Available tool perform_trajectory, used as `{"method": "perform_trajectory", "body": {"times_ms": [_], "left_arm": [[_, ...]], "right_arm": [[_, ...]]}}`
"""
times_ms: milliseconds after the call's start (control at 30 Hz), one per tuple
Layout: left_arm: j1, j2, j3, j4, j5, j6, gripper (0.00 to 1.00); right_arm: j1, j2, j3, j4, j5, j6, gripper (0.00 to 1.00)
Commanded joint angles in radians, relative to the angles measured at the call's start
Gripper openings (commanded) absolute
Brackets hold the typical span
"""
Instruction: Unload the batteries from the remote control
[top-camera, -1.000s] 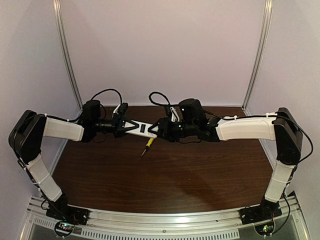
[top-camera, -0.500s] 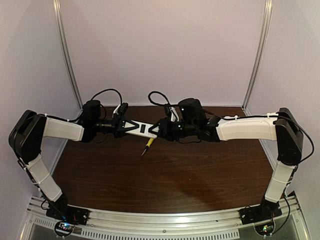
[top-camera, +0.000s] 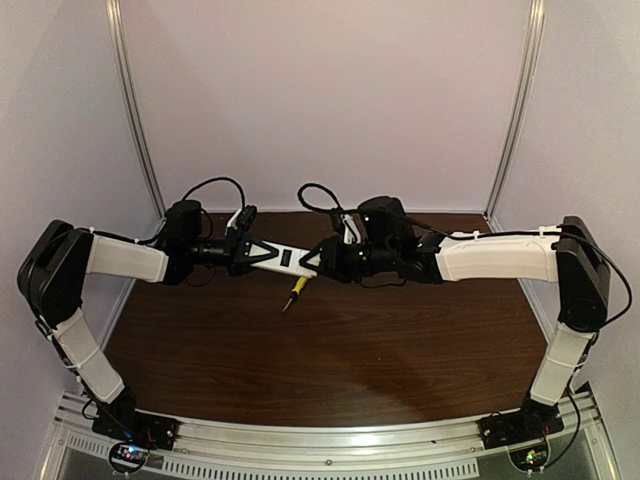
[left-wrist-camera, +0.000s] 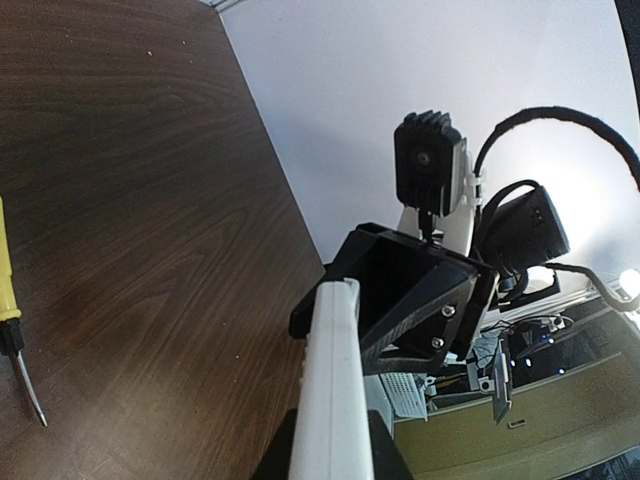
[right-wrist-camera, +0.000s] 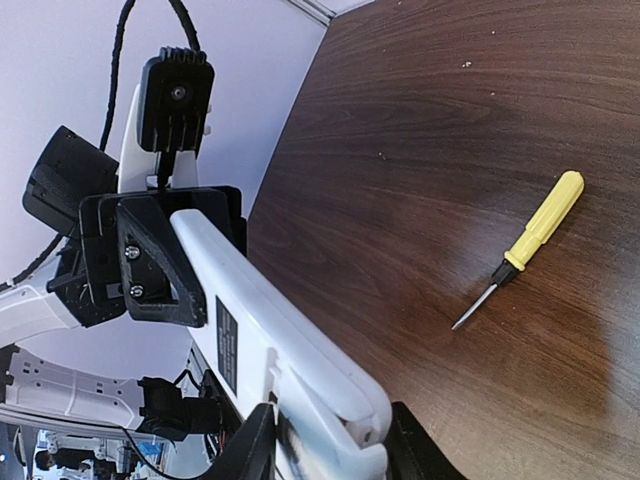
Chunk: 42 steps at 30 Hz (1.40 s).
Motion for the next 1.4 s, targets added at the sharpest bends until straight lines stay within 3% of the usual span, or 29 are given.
{"method": "perform_trajectory", "body": {"times_ms": [0,500,933,1367], "left_arm": [[0.0,-0.023,0.025,0.051,0.018,0.007,0.0],[0.0,-0.022,0.025,0.043,0.015,0.014,0.0],[0.0,-0.02,0.026,0.031,0.012,0.021,0.0],[0.0,-0.02,0.029,0.019,0.011,0.03,0.0]], "right_arm": [[-0.006,-0.023,-0.04,-0.067,0.056,-0.024,0.38],[-0.003,-0.005,0.0,-0.067,0.04,-0.021,0.57],[-0.002,-0.01,0.035,-0.067,0.018,-0.025,0.62],[0.004,-0.031,0.066,-0.171,0.067,-0.045,0.61]]}}
